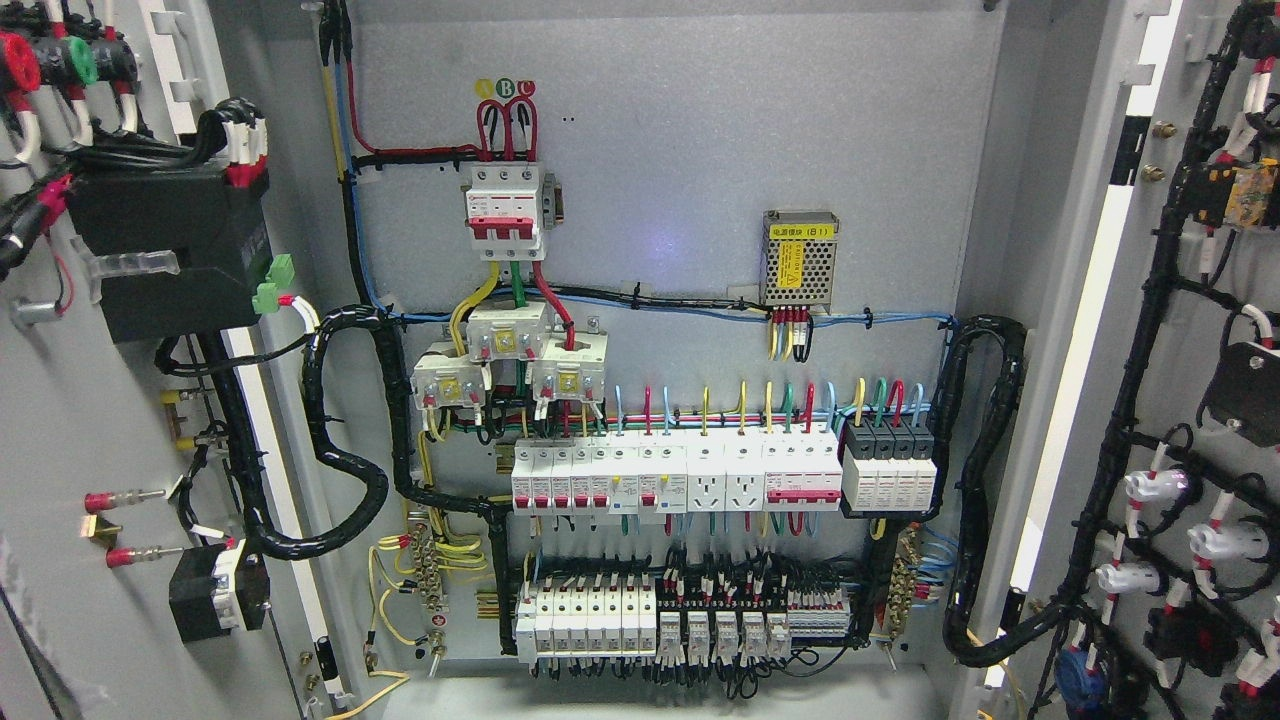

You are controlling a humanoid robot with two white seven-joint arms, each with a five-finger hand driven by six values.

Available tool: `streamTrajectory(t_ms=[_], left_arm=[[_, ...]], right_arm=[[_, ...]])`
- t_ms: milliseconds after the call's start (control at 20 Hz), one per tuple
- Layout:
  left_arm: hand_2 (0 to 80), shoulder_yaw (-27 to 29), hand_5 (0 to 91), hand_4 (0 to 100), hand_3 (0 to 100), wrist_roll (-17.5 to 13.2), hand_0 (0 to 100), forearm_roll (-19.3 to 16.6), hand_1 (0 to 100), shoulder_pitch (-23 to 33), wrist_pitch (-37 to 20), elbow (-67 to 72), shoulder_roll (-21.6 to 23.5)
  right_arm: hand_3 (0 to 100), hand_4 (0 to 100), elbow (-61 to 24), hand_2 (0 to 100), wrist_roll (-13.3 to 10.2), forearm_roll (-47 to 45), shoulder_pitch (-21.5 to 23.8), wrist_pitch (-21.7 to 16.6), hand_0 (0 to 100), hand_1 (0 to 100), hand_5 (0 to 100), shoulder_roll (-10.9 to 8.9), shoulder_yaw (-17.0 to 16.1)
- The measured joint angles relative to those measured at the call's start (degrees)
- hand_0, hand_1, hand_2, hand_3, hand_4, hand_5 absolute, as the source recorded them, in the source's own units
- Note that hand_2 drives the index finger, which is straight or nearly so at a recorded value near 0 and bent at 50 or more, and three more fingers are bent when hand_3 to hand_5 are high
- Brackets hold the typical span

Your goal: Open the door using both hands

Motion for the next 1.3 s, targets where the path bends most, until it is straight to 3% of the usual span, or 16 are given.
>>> streamTrajectory(t_ms=[200, 601, 651, 901, 1101, 1301], left_arm=[[0.0, -3.46, 0.0, 0, 0, -0.14, 0, 0.00, 0, 4.62, -0.49, -9.85, 3.00], [0.0, -8.49, 0.0, 0, 0, -1.69, 0, 0.00, 0, 12.30, -0.59, -30.01, 9.46], [0.0, -9.05, 0.0, 0, 0, -1.91, 0, 0.00, 0, 12.92, -0.59, -32.35, 10.25], [0.0, -11.30, 0.0, 0, 0, -2.05, 0, 0.00, 0, 15.15, -0.63, -43.56, 14.22], [0.0, -12.56, 0.0, 0, 0, -2.13, 0, 0.63, 0, 16.05, -1.61, -51.69, 16.92], [0.0, -13.41, 0.0, 0, 0, -2.20, 0, 2.86, 0, 16.23, -2.01, -58.56, 19.24]], right_arm=[[0, 0, 0.00, 0, 0.03, -0.16, 0.37, -0.12, 19, 0, 0, -0.76, -1.26], [0, 0, -1.50, 0, -0.25, -0.29, 3.04, -0.39, 19, 0, 0, -5.03, -6.38], [0, 0, -1.87, 0, -1.48, -0.26, 3.44, -0.48, 19, 0, 0, -5.55, -6.95], [0, 0, -4.58, 0, -15.17, -0.19, 7.06, -5.12, 19, 0, 0, -7.88, -9.40], [0, 0, -8.05, 0, -23.46, -0.28, 11.72, -7.34, 19, 0, 0, -9.96, -10.94], [0, 0, -11.35, 0, -27.63, -0.38, 16.96, -9.85, 19, 0, 0, -11.77, -13.28]])
